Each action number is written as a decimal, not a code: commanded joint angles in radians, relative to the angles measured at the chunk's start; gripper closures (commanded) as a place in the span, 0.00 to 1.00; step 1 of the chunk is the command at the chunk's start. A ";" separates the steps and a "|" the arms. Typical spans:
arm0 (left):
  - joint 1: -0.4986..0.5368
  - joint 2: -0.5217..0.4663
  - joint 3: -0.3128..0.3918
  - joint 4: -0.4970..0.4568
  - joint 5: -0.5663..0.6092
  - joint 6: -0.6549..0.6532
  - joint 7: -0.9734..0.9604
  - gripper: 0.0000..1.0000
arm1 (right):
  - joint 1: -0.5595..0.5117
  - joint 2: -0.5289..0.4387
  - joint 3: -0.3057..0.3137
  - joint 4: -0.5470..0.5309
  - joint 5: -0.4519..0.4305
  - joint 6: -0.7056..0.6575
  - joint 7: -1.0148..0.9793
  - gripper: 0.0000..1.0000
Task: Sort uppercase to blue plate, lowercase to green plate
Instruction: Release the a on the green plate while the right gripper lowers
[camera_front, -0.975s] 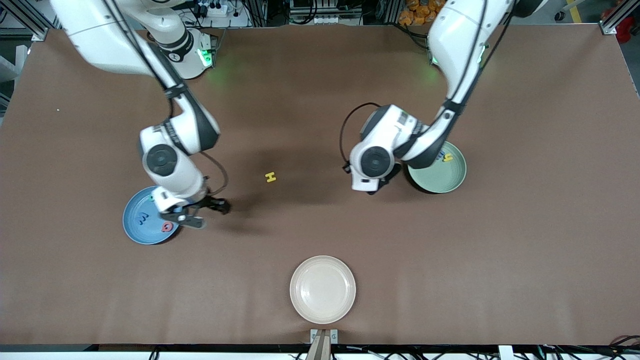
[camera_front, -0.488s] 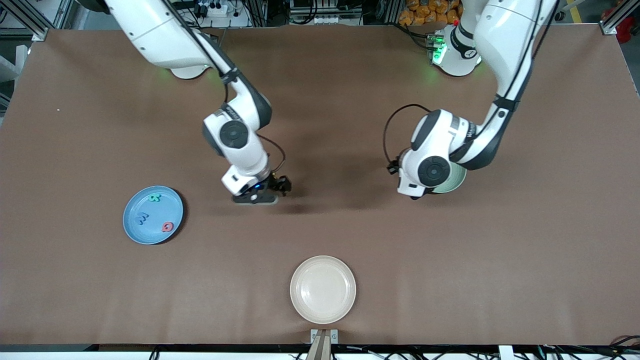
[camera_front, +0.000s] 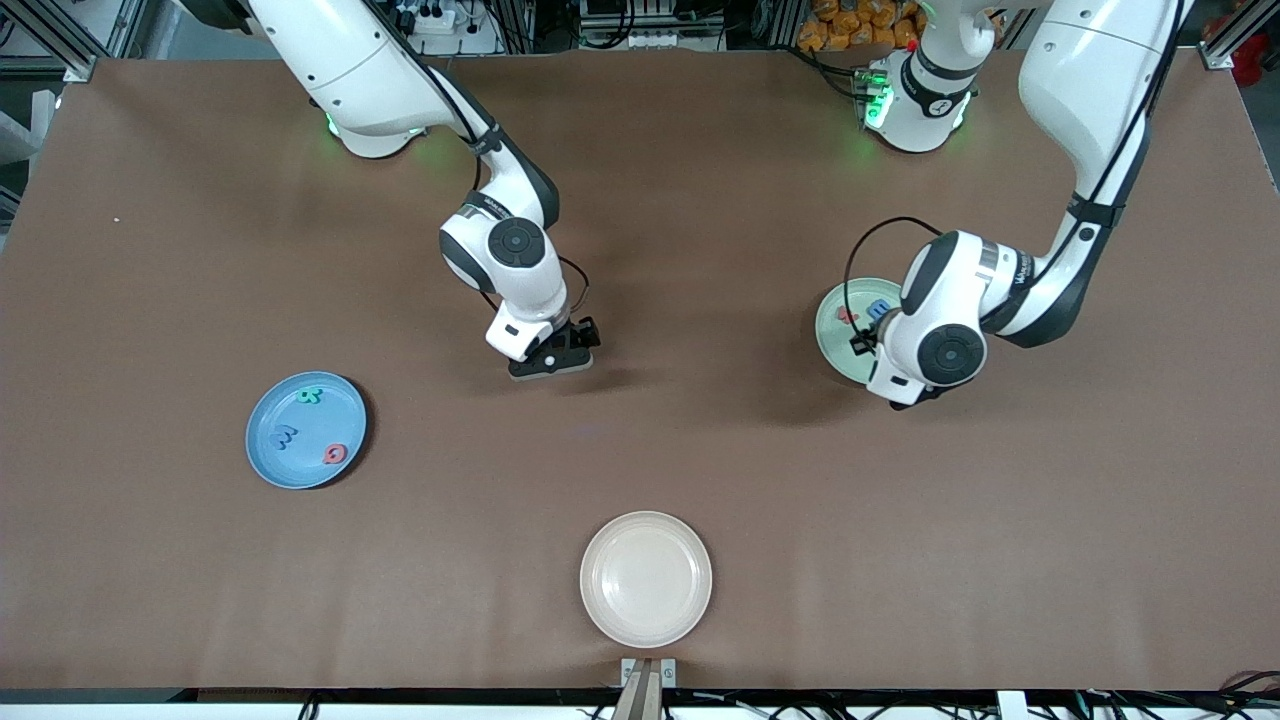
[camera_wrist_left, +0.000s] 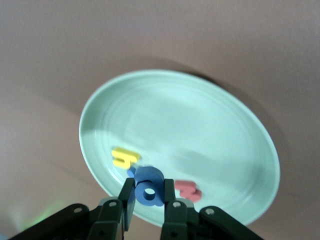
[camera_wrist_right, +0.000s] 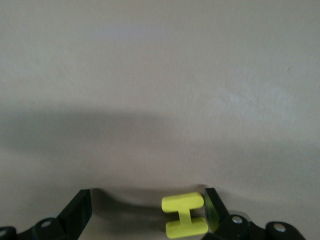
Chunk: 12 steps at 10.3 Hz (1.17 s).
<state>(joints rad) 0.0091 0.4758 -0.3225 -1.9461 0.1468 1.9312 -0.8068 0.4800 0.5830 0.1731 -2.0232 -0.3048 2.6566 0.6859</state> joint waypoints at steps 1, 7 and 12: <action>0.026 0.000 -0.020 -0.028 0.028 0.075 0.009 1.00 | -0.004 -0.019 -0.003 -0.023 -0.019 0.017 -0.011 0.00; 0.020 0.024 -0.021 -0.060 0.028 0.158 -0.005 0.80 | -0.032 -0.066 -0.001 -0.067 -0.016 0.002 -0.011 0.00; 0.025 0.006 -0.021 -0.060 0.030 0.153 0.015 0.29 | -0.031 -0.083 -0.001 -0.077 -0.010 -0.014 -0.011 0.00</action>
<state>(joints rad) 0.0241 0.5075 -0.3358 -1.9921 0.1530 2.0796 -0.8041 0.4603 0.5312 0.1638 -2.0679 -0.3074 2.6455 0.6793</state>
